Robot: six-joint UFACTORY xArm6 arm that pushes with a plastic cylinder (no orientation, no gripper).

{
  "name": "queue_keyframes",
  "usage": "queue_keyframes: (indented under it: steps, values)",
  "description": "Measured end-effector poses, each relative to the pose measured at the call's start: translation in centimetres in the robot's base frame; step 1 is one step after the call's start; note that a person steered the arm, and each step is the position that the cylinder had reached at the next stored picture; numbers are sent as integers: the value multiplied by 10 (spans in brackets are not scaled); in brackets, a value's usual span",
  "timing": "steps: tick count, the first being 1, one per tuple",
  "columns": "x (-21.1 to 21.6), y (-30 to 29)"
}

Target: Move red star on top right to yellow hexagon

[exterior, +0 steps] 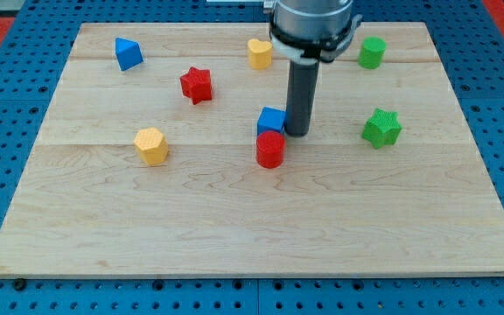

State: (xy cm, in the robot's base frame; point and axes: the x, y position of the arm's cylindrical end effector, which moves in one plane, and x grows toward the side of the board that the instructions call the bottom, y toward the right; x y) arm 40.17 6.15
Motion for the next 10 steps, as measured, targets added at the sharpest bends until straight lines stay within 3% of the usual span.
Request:
queue_keyframes:
  steps: [1, 2, 4, 7, 10]
  values:
    - [-45, -26]
    - [-56, -77]
    - [-111, -108]
    - [-52, -165]
    - [38, -209]
